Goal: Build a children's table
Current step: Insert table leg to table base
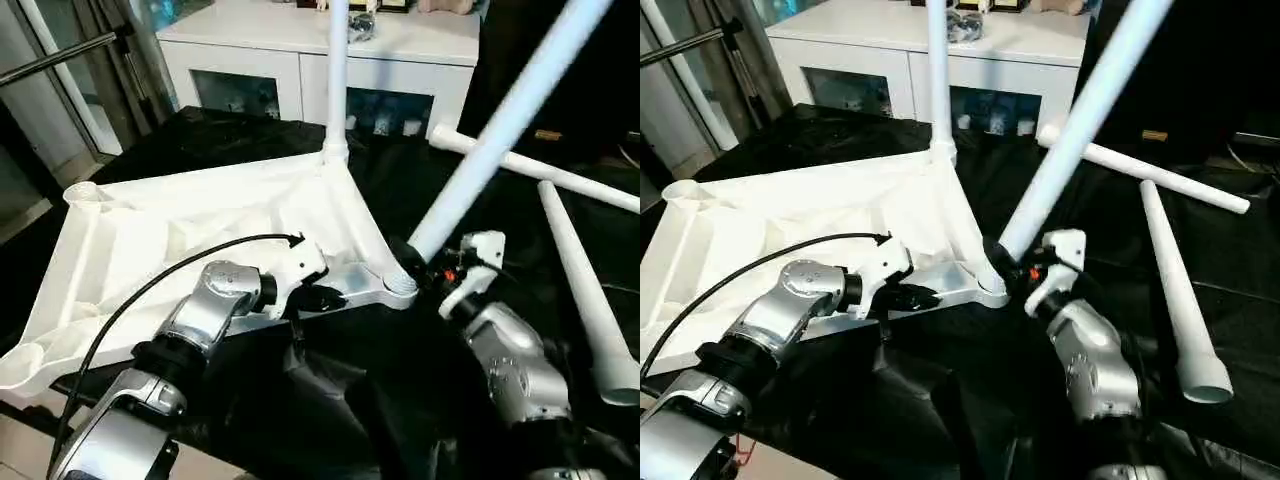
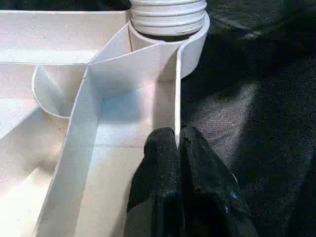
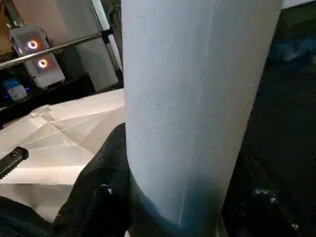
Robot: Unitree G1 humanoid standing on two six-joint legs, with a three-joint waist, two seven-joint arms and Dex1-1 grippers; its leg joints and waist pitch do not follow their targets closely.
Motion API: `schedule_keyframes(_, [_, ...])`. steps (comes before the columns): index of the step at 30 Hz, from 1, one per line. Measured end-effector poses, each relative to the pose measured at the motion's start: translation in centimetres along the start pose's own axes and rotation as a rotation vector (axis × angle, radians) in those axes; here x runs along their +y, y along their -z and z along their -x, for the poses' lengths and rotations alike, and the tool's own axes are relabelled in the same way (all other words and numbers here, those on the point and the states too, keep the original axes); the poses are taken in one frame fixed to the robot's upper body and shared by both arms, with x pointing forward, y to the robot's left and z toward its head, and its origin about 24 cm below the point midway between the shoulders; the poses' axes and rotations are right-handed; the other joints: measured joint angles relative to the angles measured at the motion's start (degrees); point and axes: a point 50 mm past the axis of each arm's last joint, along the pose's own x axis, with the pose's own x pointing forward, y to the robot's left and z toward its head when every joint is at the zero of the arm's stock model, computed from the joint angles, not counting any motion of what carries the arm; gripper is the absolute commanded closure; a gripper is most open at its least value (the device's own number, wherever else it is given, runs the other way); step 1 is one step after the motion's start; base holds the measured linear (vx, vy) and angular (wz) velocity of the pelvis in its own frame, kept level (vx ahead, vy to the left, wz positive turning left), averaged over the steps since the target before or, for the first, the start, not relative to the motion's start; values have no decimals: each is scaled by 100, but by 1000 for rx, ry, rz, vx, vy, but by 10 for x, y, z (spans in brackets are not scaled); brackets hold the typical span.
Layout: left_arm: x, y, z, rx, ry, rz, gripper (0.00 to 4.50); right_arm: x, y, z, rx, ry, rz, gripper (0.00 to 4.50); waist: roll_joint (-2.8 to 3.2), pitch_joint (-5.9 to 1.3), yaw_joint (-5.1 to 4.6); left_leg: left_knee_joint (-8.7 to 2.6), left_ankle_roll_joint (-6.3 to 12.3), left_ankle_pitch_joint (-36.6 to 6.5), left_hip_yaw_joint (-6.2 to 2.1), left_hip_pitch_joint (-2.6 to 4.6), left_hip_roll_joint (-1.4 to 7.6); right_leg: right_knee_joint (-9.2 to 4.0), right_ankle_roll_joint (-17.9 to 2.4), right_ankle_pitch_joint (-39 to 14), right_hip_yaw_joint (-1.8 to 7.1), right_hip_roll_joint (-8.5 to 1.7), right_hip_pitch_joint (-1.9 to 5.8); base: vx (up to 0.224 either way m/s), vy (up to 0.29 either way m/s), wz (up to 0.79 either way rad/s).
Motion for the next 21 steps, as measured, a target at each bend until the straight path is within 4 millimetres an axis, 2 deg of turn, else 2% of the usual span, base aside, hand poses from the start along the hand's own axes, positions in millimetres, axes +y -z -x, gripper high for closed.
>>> schedule_keyframes(6, [-1, 0, -1, -1, 10, -7, 450, 6, -2, 3, -11, -11, 115, 260, 15, -9, 14, -13, 0, 0, -1, -1, 0, -10, 10, -6, -2, 0, 6, 0, 0, 0])
schedule_keyframes(13, [0, 1, -1, 1, 3, -9, 450, 9, -3, 4, 9, -40, 235, 260, 16, -11, -32, -18, 1, -1, -2, 7, 0, -37, 32, -18, -5, 0, 29, 0, 0, 0])
schedule_keyframes(21, [0, 2, -1, 1, 2, -11, 450, 7, -3, 6, 32, -74, 255, 260, 15, -11, -41, -20, 2, -1, -2, 7, 0, -41, 34, -19, -4, 0, 31, 0, 0, 0])
